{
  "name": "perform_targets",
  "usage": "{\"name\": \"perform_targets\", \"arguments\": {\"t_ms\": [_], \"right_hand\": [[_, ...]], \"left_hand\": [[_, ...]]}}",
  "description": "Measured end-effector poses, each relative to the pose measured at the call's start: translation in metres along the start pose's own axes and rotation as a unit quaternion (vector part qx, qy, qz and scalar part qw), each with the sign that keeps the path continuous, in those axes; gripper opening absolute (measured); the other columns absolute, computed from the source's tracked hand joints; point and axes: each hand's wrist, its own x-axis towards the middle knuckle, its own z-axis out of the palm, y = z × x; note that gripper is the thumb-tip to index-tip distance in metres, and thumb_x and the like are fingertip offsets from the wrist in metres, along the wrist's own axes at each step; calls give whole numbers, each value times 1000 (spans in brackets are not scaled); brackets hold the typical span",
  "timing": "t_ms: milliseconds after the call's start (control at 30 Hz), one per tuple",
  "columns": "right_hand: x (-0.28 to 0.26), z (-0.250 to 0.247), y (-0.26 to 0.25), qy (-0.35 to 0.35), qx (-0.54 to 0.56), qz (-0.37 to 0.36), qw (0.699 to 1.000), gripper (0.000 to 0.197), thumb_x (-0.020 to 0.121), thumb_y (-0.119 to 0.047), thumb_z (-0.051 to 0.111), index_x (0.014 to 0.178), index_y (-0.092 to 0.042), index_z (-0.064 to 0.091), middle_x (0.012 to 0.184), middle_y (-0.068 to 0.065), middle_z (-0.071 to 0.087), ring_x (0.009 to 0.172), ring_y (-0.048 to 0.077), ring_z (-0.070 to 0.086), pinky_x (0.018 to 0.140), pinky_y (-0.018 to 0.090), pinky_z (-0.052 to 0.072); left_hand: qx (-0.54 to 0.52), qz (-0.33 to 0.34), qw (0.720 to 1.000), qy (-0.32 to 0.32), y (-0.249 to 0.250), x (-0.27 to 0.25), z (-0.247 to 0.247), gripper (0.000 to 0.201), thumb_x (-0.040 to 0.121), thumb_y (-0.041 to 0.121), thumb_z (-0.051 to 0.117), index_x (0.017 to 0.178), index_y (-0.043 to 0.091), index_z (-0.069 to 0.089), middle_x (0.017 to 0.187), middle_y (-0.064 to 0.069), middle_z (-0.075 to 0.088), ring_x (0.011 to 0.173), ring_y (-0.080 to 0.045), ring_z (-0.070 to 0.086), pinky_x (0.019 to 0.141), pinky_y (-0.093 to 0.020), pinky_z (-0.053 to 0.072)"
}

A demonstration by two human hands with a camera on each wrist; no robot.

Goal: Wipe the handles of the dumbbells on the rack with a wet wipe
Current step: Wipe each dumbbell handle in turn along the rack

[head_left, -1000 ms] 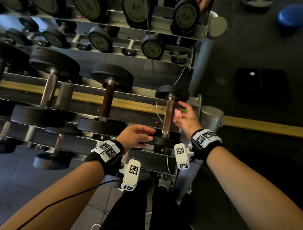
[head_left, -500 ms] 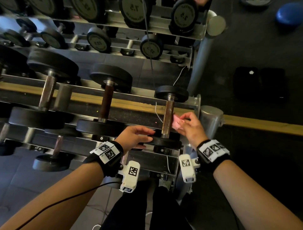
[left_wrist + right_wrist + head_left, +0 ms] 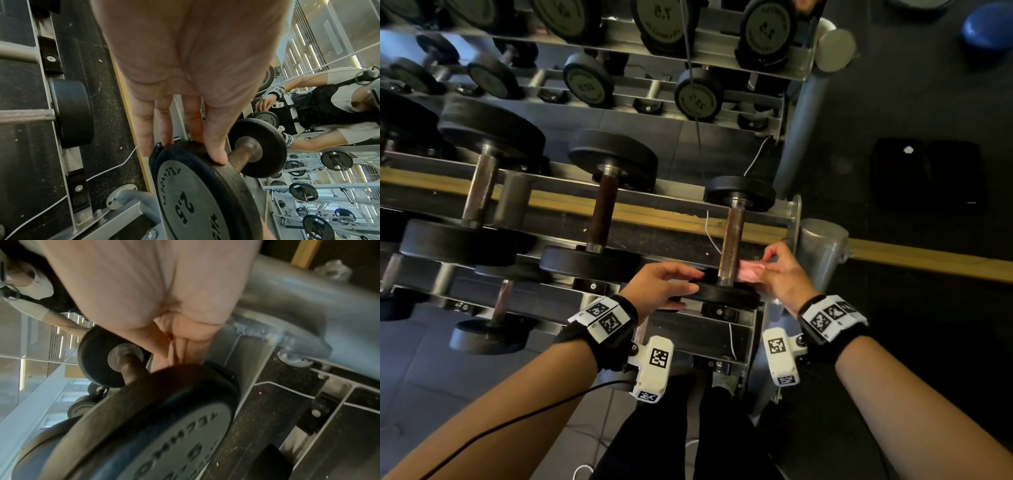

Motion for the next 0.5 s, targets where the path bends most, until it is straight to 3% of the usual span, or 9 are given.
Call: {"name": "perform_targets", "arguments": {"t_ms": [67,167,233,367,467,500], "right_hand": [[5,3,-8,-3,-10,12,1000,25,95,5,51,97,-19,44,84,1,76,77,9,73,62,18,55],[13,21,-17,-1,-28,17,999,26,97,4,48,97,-21,42,98,10,66,85,17,69,67,21,57],[12,25,-19,-4,-30,2,1000,28,98,6,44,95,-21,39,95,8,64,81,15,70,67,21,57],[-2,15,-16,-19,-132,-19,991,20,100,-3,46,100,-20,36,102,12,71,96,22,71,88,36,55],[-7,4,-15,-26,-187,-22,982,26,99,-2,48,95,-26,40,87,-2,71,82,7,68,76,27,50],[-8,1,-16,-27,-193,-16,981,27,99,-2,49,93,-27,41,86,-3,70,78,7,66,72,26,48]], "left_hand": [[3,-2,1000,-2,0,2,0,22,85,5,72,100,20,75,107,-3,75,99,-23,72,86,-41,60],[3,-7,1000,0,-1,3,0,22,85,4,72,101,20,75,106,-3,75,99,-23,72,88,-43,59],[3,-6,1000,1,-1,3,0,22,86,4,72,101,19,75,106,-3,75,99,-23,72,88,-43,59],[-5,-1,1000,-3,-4,3,0,22,86,5,72,103,18,75,107,-3,75,100,-23,72,88,-43,59],[-15,2,1000,-8,-6,4,0,23,86,4,71,103,19,75,109,-4,75,102,-23,72,86,-39,59],[-18,3,1000,-8,-7,4,0,23,86,4,71,103,19,75,110,-4,74,102,-23,71,85,-38,59]]}}
